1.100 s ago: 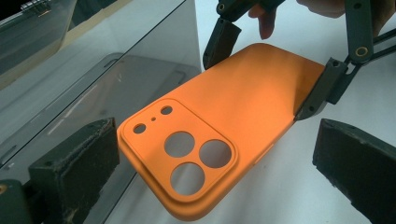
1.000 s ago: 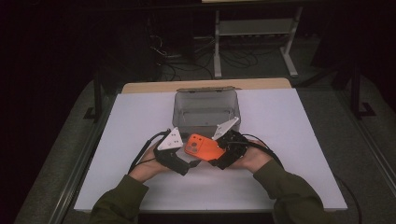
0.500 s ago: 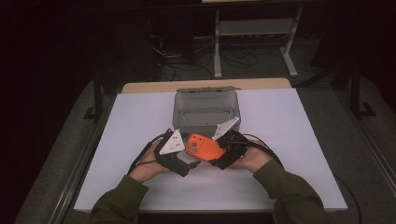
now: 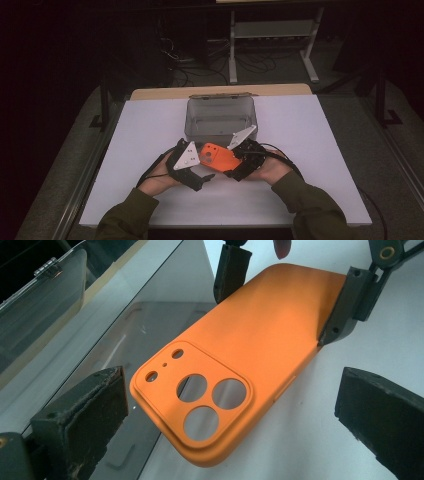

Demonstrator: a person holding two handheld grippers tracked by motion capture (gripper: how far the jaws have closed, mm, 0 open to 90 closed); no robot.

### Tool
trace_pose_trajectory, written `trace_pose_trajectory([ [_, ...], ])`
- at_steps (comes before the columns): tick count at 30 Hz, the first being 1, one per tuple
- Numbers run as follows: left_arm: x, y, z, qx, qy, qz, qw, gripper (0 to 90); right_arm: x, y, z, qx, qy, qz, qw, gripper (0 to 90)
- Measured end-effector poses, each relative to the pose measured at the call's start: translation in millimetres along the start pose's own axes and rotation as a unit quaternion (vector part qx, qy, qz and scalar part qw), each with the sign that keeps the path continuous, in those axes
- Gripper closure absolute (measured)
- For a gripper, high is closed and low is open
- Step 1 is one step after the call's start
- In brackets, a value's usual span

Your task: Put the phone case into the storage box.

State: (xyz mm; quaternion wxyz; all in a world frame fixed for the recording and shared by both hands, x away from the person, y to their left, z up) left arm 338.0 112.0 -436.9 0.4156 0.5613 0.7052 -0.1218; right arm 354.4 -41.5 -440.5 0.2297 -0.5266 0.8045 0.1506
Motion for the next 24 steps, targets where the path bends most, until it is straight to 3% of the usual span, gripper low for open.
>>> trace_pose_trajectory([
  [8, 0.0, -2.3, 1.6, -0.023, 0.017, 0.034, 0.9990, 0.0, 0.1, -0.5, -0.5, 0.001, -0.001, 0.000, 1.0000, 15.7],
  [24, 1.0, -5.7, 3.2, -0.046, 0.032, 0.072, 0.9958, 0.0, 0.4, -0.7, -0.3, 0.003, 0.001, 0.002, 1.0000, 15.7],
])
Point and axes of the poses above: each handheld gripper's, and its own axes: z roughly forward along the jaws, x roughly out of its underside, y roughly to its left, the point moved 6 cm from there along z, roughly forward along the jaws, and after that the axes turned 6 degrees about y, right-handed, at the moved point
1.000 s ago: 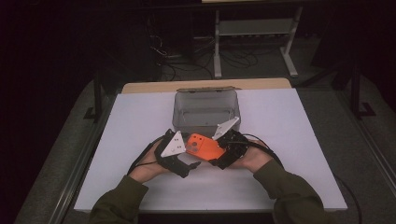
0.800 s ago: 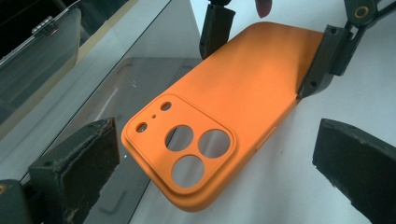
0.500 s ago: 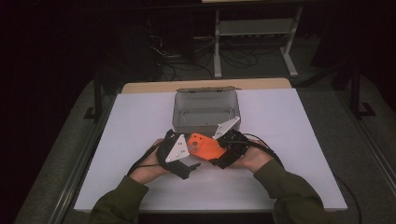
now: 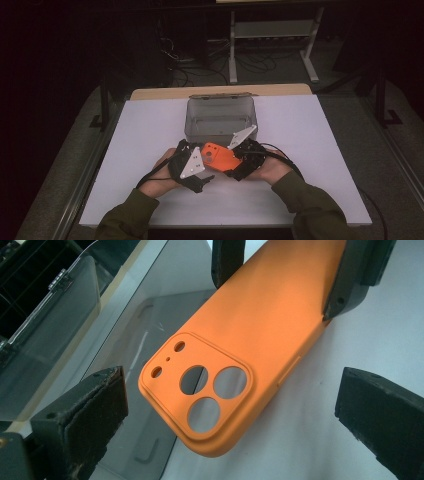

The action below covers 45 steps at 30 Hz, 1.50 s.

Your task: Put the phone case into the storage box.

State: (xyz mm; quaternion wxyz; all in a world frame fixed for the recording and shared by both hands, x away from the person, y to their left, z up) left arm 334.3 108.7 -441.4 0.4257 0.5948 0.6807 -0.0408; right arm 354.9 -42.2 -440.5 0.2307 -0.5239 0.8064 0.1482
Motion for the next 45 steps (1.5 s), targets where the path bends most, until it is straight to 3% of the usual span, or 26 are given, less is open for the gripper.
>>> trace_pose_trajectory([
  [24, 1.1, -5.8, 3.9, -0.034, 0.012, 0.064, 0.9973, 0.0, -0.1, -0.2, -0.1, 0.002, 0.000, 0.000, 1.0000, 15.7],
  [45, -0.7, -9.1, 6.6, -0.079, 0.020, 0.120, 0.9894, 0.0, -0.3, -0.3, 0.0, 0.003, 0.000, -0.001, 1.0000, 15.7],
])
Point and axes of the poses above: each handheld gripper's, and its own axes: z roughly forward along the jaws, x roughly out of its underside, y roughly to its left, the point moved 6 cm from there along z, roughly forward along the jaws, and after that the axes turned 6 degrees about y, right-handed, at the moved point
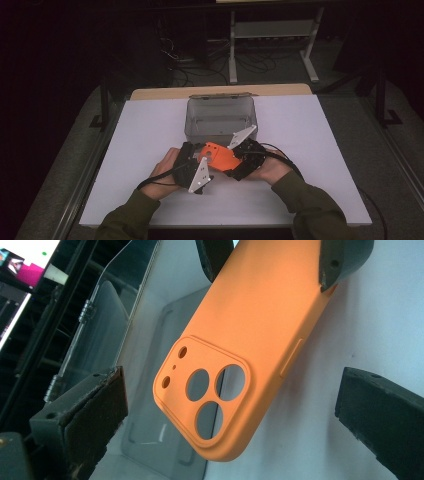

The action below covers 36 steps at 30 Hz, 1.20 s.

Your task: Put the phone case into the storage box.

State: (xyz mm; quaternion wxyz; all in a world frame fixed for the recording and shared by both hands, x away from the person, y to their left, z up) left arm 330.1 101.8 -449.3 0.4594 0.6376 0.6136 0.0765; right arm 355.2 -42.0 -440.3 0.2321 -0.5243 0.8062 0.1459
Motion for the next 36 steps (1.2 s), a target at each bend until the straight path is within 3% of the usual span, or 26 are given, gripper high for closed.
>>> trace_pose_trajectory([
  [8, 0.6, -1.1, 0.7, -0.013, 0.011, 0.027, 0.9995, 0.0, 0.2, -0.4, 0.2, 0.000, 0.001, -0.002, 1.0000, 15.7],
  [17, -0.2, -3.4, 1.9, -0.027, 0.012, 0.043, 0.9986, 0.0, 0.1, -0.5, 0.0, 0.001, 0.000, -0.002, 1.0000, 15.7],
  [31, 0.2, -6.3, 3.0, -0.055, 0.037, 0.099, 0.9929, 0.0, 0.2, -1.0, -0.1, 0.001, -0.001, -0.002, 1.0000, 15.7],
  [36, 0.1, -7.4, 3.6, -0.063, 0.040, 0.110, 0.9912, 0.0, 0.5, -1.3, -0.1, 0.000, 0.001, -0.002, 1.0000, 15.7],
])
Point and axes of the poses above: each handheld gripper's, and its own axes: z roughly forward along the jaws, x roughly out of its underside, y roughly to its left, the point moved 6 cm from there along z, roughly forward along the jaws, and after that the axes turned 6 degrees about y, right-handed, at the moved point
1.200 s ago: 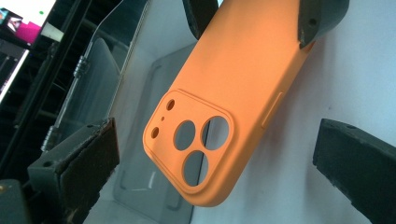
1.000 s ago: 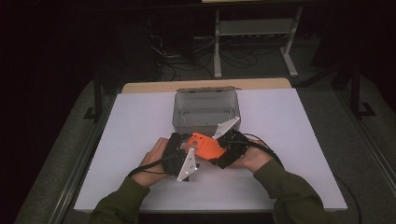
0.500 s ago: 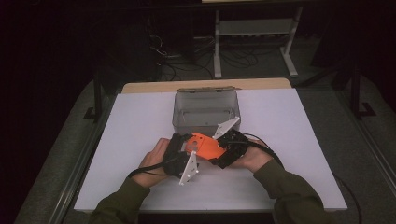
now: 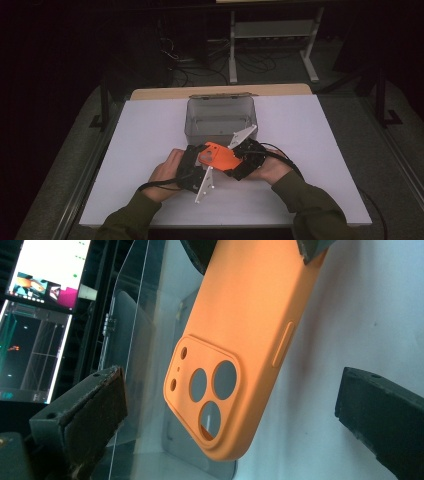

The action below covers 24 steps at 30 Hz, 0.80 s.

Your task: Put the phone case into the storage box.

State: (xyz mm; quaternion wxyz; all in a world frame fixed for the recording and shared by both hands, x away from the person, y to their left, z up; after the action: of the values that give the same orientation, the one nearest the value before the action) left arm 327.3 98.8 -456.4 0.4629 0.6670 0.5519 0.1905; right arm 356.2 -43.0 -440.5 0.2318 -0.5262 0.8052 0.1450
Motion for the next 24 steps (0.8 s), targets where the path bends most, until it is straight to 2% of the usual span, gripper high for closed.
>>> trace_pose_trajectory([
  [4, 0.2, -0.4, 0.3, -0.006, 0.006, 0.010, 0.9999, 0.0, -0.1, 0.1, -0.2, 0.000, -0.001, 0.001, 1.0000, 15.7],
  [10, 0.8, -2.0, 2.0, -0.015, 0.010, 0.013, 0.9998, 0.0, -0.2, -0.1, -0.2, 0.000, -0.002, 0.002, 1.0000, 15.7],
  [17, 2.0, -4.1, 2.8, -0.028, 0.024, 0.030, 0.9989, 0.0, 0.0, -0.4, -0.7, 0.001, -0.002, 0.004, 1.0000, 15.7],
  [24, 2.3, -5.2, 1.3, -0.042, 0.027, 0.035, 0.9982, 0.0, -0.4, -0.2, -1.1, 0.000, -0.005, 0.006, 1.0000, 15.7],
])
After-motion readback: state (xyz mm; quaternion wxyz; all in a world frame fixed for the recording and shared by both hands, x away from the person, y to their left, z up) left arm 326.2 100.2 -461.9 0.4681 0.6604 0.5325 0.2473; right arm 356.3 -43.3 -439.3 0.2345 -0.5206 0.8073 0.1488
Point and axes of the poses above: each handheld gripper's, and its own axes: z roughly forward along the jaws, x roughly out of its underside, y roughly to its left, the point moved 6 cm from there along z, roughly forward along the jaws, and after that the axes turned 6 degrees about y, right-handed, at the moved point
